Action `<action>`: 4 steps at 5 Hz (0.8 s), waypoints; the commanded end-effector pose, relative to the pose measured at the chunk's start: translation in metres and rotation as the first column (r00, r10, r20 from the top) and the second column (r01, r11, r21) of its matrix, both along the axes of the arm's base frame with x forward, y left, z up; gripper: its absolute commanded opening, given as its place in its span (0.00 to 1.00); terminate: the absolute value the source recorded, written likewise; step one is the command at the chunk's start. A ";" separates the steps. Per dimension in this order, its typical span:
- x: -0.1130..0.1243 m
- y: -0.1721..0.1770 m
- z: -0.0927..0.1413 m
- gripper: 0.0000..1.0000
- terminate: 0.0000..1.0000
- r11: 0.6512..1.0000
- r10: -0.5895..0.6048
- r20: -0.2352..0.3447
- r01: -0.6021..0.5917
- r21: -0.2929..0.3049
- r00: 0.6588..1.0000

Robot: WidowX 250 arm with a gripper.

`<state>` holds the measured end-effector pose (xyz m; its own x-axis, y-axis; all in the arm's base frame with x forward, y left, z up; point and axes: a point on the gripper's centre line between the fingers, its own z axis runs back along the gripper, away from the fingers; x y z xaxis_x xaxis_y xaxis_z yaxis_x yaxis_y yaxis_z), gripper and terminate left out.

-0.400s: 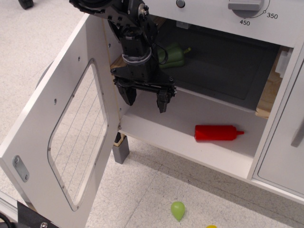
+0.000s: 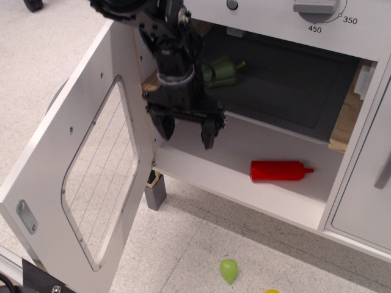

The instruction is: Close oven

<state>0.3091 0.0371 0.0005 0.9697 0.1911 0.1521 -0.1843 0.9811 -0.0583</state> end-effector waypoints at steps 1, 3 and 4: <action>-0.026 0.002 0.077 1.00 0.00 0.998 -0.007 0.041 0.010 -0.063 0.999; -0.042 0.047 0.145 1.00 0.00 0.999 0.021 0.082 -0.017 -0.047 0.996; -0.049 0.065 0.154 1.00 0.00 0.999 0.040 0.109 -0.039 -0.010 0.993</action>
<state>0.2572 0.1003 0.1370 0.9516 0.2374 0.1952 -0.2219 0.9701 -0.0982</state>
